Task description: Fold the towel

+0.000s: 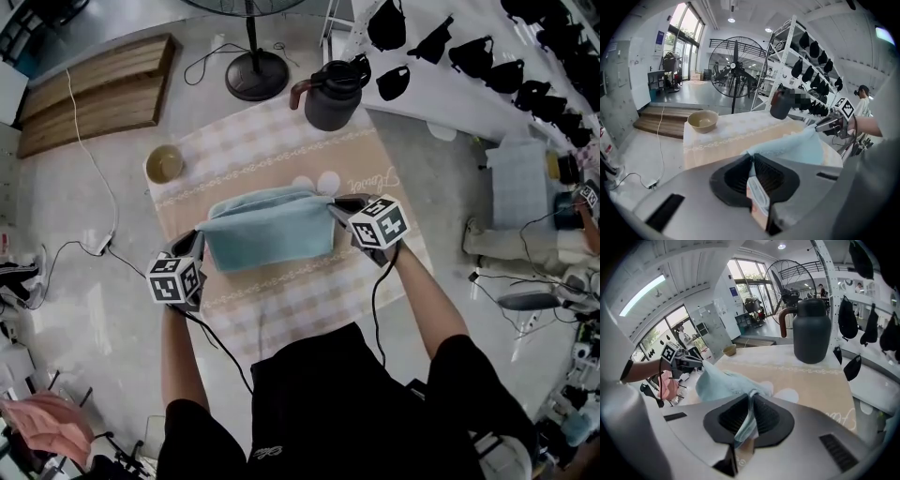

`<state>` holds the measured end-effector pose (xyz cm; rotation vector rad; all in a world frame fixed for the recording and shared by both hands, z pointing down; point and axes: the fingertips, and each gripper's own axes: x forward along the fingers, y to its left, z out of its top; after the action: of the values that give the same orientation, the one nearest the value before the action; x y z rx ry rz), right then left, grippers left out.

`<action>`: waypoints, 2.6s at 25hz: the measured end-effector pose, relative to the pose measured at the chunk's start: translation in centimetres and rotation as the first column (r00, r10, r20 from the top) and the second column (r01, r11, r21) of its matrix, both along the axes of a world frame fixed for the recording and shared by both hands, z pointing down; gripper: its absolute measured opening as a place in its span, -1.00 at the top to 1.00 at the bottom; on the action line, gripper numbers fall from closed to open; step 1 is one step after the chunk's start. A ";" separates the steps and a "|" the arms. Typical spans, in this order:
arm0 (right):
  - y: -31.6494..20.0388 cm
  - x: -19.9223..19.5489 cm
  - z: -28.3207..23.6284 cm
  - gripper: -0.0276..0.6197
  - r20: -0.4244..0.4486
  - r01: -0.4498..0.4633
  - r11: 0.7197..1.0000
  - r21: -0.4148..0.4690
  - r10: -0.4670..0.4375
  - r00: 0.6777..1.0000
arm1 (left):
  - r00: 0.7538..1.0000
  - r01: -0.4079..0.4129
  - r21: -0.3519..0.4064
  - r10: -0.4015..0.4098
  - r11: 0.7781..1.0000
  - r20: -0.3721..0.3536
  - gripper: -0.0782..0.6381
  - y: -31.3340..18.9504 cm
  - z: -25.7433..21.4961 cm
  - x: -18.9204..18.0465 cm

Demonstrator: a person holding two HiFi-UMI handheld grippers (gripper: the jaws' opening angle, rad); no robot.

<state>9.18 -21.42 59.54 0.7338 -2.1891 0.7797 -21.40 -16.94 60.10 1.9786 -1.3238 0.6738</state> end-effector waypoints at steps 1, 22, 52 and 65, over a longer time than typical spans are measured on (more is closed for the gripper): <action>-0.5 -0.2 0.4 0.81 -0.002 0.004 1.000 -0.005 -0.004 1.000 | 1.000 0.004 -0.005 -0.004 1.000 0.003 0.69 -0.5 0.3 -0.2; -5.8 -1.5 3.7 0.48 -0.013 0.008 1.000 0.030 -0.008 1.000 | 0.992 0.114 -0.039 -0.112 0.993 0.056 0.49 -4.9 4.3 -2.1; 7.9 0.3 -6.6 0.30 -0.069 0.072 0.973 0.219 -0.058 0.996 | 0.986 -0.120 0.125 0.133 0.985 -0.104 0.19 9.9 -4.3 12.8; 2.1 2.4 -3.7 0.15 -0.074 0.400 0.901 0.167 -0.393 0.916 | 0.990 -0.142 0.057 0.143 0.988 -0.017 0.13 8.1 -2.7 24.4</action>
<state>11.57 -19.33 55.83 0.3573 -2.2880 0.3600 2.99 -8.80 57.36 2.1349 -1.2090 0.6867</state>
